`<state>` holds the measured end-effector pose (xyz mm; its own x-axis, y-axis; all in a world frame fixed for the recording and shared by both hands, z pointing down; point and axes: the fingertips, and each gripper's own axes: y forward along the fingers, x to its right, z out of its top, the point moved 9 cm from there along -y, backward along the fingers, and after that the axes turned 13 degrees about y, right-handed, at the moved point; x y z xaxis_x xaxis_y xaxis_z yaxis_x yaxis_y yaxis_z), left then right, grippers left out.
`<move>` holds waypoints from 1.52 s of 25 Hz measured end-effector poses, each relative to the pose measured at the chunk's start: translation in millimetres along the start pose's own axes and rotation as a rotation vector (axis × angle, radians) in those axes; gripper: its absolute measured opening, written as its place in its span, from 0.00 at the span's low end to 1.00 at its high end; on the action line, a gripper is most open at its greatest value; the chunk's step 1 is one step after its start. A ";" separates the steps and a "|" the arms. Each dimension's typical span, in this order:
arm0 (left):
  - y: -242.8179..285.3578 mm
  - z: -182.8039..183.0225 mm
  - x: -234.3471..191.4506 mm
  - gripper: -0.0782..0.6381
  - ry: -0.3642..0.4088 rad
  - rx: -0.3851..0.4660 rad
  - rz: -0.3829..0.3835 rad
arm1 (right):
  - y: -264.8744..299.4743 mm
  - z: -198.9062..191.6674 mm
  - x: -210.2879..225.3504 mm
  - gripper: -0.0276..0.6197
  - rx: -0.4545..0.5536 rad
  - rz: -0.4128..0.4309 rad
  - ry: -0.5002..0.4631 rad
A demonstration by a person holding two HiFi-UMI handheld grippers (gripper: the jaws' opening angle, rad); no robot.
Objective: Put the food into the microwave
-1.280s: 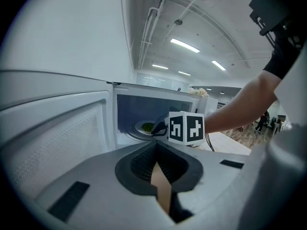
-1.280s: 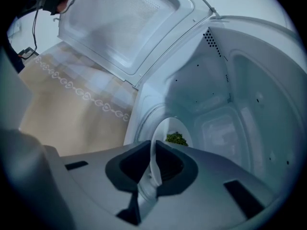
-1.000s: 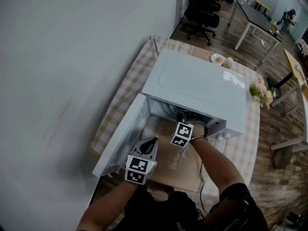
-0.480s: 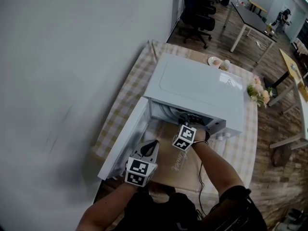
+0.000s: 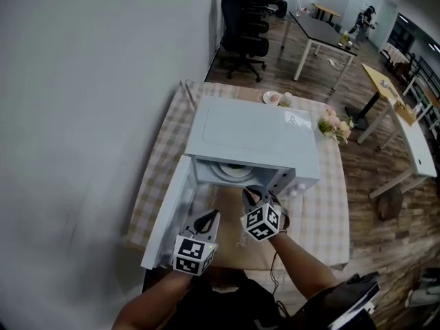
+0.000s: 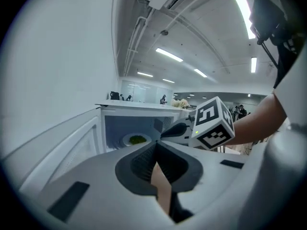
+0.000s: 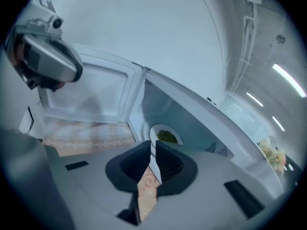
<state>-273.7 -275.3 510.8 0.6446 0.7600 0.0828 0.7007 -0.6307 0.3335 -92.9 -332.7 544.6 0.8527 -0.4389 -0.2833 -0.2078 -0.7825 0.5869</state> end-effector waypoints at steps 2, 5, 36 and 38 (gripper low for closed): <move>-6.7 6.6 -0.6 0.12 0.015 0.032 0.006 | -23.3 3.7 0.2 0.10 0.041 -0.006 0.107; -20.0 11.6 -4.9 0.12 0.033 0.065 0.084 | -55.4 8.8 2.5 0.08 0.088 -0.020 0.271; -55.4 69.7 31.4 0.12 0.021 0.183 0.171 | -200.0 18.3 36.7 0.05 0.491 0.053 0.559; -55.2 70.0 32.0 0.12 0.023 0.183 0.168 | -200.5 18.1 36.8 0.05 0.496 0.053 0.564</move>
<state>-270.3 -227.2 429.4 0.7511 0.6440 0.1453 0.6292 -0.7649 0.1379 -28.5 -199.9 402.7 0.9239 -0.2934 0.2458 -0.3335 -0.9322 0.1407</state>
